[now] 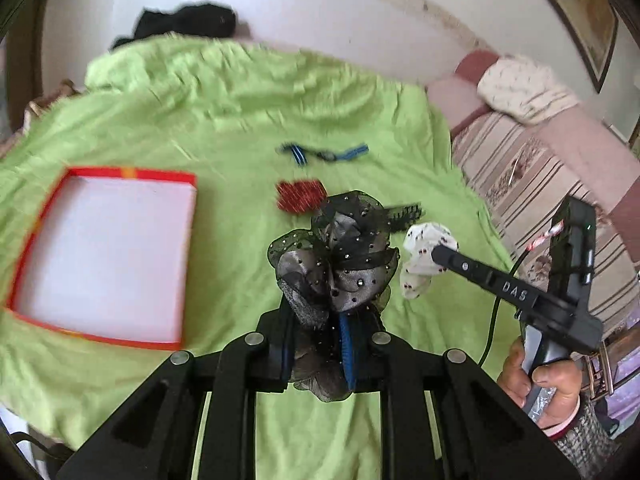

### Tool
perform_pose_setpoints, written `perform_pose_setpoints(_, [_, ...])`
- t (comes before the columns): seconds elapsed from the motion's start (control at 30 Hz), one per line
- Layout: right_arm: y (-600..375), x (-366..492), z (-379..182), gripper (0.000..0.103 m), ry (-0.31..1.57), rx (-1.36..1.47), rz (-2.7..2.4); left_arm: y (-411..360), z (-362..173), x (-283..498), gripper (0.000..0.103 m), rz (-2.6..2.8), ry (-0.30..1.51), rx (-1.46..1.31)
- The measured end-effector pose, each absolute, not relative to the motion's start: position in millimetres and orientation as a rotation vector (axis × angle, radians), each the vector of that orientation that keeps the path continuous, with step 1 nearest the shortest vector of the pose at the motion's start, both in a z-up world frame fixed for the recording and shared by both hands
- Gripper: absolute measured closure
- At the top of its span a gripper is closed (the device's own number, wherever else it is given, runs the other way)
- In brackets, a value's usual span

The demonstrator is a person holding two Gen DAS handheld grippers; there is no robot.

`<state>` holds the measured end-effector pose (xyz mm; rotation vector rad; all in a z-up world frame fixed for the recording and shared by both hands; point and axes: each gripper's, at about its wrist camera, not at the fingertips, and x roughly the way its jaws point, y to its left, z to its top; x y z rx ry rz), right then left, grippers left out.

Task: Organize jewelry
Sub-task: 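Grasp the black sheer scrunchie with the left tool while the right grasps the white cherry scrunchie, then carry both scrunchies to the red tray and open both tools to release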

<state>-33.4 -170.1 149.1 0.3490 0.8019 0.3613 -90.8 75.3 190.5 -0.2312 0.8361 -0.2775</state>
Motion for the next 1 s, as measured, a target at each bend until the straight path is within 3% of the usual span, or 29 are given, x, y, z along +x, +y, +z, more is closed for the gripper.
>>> perform_pose_setpoints(0.23, [-104.3,-49.3,190.8,0.094,0.769,0.277,0.488,156.5,258.8,-112.7,0.084,-0.192,0.782,-0.198])
perform_pose_setpoints(0.4, [-42.0,-35.5,195.1,0.094,0.790,0.231,0.573,204.3,266.3,-84.9,0.082,-0.088,0.763,-0.131])
perform_pose_setpoints(0.67, [51.1,26.0,158.2,0.094,0.887,0.178,0.629,280.5,189.3,15.0,0.082,0.054,0.850,-0.221])
perform_pose_setpoints(1.0, [124.5,139.1,73.9,0.094,1.027,0.133,0.604,355.0,87.9,115.1,0.080,0.201,0.990,-0.308])
